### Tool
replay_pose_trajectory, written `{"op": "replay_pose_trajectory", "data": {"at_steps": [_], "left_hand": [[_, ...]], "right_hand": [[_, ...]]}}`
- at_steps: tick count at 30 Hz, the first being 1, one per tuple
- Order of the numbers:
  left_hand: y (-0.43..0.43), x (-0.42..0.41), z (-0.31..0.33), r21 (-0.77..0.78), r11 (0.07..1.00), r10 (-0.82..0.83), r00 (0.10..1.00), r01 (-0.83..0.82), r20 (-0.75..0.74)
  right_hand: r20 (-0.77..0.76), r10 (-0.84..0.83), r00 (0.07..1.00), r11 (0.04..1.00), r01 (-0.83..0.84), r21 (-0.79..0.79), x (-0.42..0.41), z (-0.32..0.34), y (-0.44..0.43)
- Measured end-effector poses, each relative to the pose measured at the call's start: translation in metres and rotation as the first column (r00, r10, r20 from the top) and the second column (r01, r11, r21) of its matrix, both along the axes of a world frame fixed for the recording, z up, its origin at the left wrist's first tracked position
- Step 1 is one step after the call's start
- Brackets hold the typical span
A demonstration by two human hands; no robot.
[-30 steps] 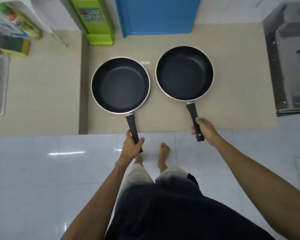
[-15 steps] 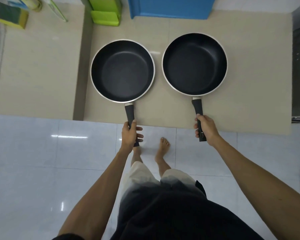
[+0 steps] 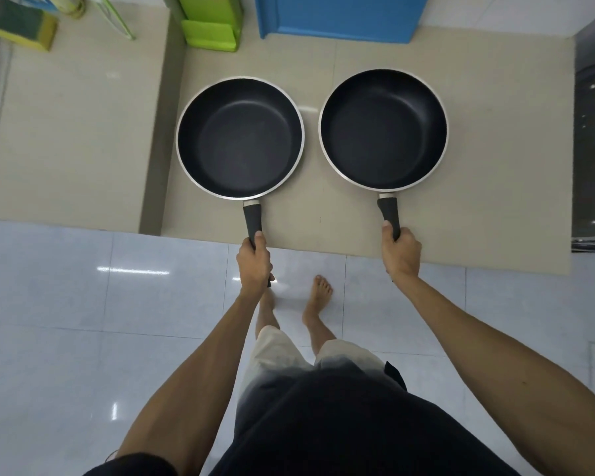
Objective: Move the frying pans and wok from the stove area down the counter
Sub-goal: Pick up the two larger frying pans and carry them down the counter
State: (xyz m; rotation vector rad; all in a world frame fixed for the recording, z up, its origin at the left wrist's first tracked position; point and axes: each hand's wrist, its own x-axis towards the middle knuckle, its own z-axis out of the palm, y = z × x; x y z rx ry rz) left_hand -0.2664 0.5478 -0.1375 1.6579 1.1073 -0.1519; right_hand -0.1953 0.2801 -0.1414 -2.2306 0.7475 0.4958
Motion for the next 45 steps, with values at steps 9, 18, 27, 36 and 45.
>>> {"op": "replay_pose_trajectory", "data": {"at_steps": [9,18,27,36,45], "left_hand": [[0.012,-0.008,0.027,0.077,0.994,-0.085,0.996,0.084,0.001],[0.033,-0.026,0.099,0.049,0.998,-0.034,0.991,0.028,0.128],[0.127,-0.078,0.152,0.123,0.979,0.132,0.965,-0.163,0.226],[0.281,-0.19,0.167,0.063,0.92,0.363,0.903,-0.386,0.23],[0.428,-0.303,0.164,0.062,0.844,0.512,0.836,-0.532,0.199]], "right_hand": [[0.018,0.039,0.999,0.996,-0.038,-0.084,-0.009,0.031,-0.014],[0.124,0.162,0.979,0.984,-0.151,-0.089,0.016,0.093,0.001],[0.23,0.373,0.899,0.928,-0.363,-0.089,0.031,0.147,0.105],[0.187,0.626,0.757,0.78,-0.615,-0.117,-0.015,0.174,0.308],[0.155,0.753,0.639,0.653,-0.754,-0.069,-0.087,0.176,0.502]]}}
